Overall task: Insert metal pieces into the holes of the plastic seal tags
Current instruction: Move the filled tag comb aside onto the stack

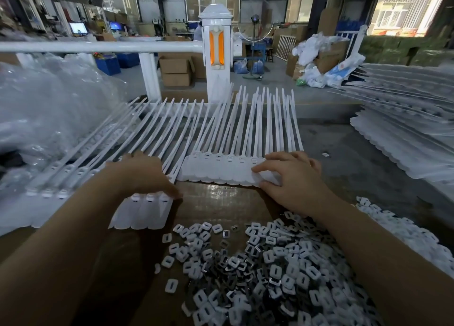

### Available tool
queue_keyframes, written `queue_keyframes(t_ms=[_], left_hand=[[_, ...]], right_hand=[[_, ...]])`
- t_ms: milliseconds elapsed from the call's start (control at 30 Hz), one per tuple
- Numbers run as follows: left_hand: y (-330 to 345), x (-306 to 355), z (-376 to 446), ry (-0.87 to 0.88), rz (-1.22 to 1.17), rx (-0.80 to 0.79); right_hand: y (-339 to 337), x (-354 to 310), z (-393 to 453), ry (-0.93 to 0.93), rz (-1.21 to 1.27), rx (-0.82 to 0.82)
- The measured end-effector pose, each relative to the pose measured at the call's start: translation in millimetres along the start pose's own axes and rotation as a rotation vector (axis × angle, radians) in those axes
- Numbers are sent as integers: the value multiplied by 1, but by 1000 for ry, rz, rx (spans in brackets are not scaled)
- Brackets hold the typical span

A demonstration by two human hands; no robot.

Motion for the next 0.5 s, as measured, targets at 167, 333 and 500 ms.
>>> queue_keyframes(t_ms=[167,333,500], left_hand=[[-2,1,-3,28,-65,-43],[-2,5,-8,36,-105,-15],[5,22,-14,22,87,167]], right_hand=[[-2,-1,-1,-15,16,41],[-3,-3,-1,-16,27,49],[-2,-3,-1,-28,16,64]])
Point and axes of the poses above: each hand's wrist, its own z-axis towards the middle knuckle, its own y-axis out of the palm, x = y × z, the point moved 1 cm from there along z, towards the middle knuckle, and after that the axes turned 9 degrees about -y, right-handed, at the moved point
